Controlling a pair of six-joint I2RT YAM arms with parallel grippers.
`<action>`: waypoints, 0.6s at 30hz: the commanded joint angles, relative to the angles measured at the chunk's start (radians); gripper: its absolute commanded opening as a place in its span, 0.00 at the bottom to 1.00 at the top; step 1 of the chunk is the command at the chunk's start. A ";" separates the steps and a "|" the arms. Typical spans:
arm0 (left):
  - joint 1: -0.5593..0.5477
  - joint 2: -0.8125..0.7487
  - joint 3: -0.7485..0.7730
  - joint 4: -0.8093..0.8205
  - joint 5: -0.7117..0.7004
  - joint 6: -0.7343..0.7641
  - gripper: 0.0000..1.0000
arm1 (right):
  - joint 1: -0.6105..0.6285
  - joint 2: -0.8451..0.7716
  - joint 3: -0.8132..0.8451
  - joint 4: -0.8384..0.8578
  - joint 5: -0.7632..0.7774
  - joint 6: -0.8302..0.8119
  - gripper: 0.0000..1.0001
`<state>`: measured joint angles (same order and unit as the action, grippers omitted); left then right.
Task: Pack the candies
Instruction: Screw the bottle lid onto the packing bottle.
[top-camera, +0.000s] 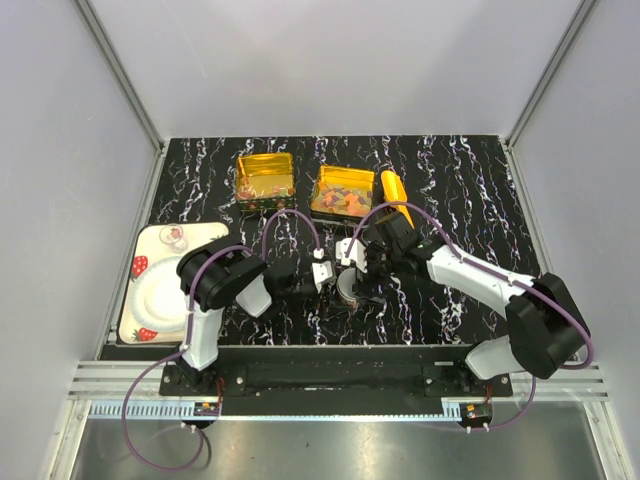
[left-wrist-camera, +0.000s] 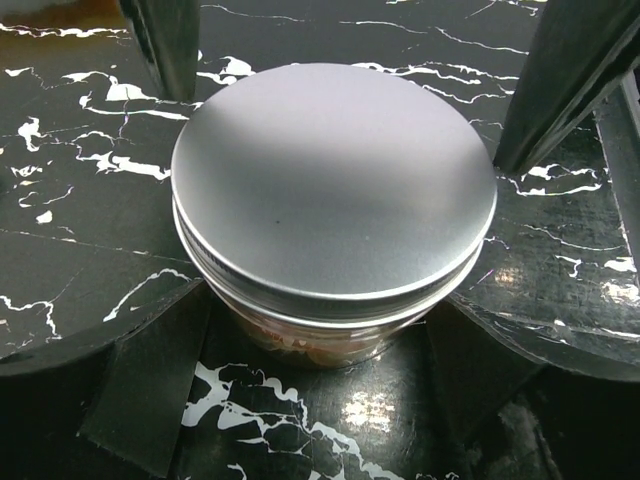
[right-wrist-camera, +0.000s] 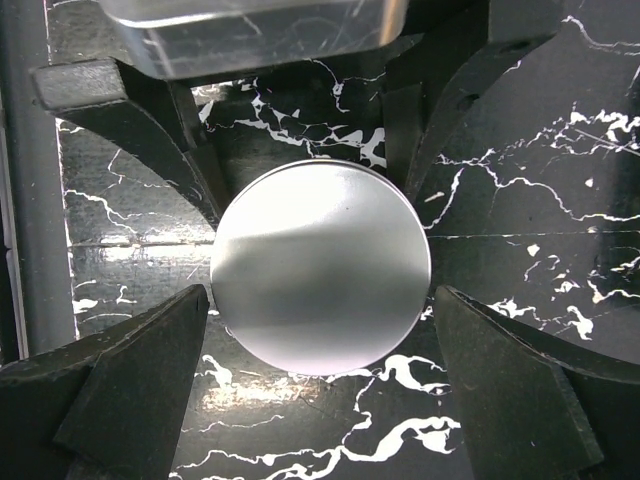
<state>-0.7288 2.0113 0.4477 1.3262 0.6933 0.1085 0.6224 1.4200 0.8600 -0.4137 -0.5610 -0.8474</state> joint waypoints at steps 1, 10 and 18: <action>0.005 0.015 0.017 0.341 0.034 -0.010 0.94 | -0.001 0.013 -0.004 0.044 0.000 0.018 1.00; 0.005 0.021 0.029 0.340 0.055 -0.026 0.97 | -0.003 0.008 0.001 0.038 -0.008 0.022 0.91; 0.003 0.038 0.045 0.340 0.078 -0.040 0.77 | -0.001 0.011 0.007 0.035 -0.007 0.021 0.88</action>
<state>-0.7280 2.0312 0.4778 1.3266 0.7357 0.0765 0.6224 1.4342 0.8558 -0.4007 -0.5610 -0.8326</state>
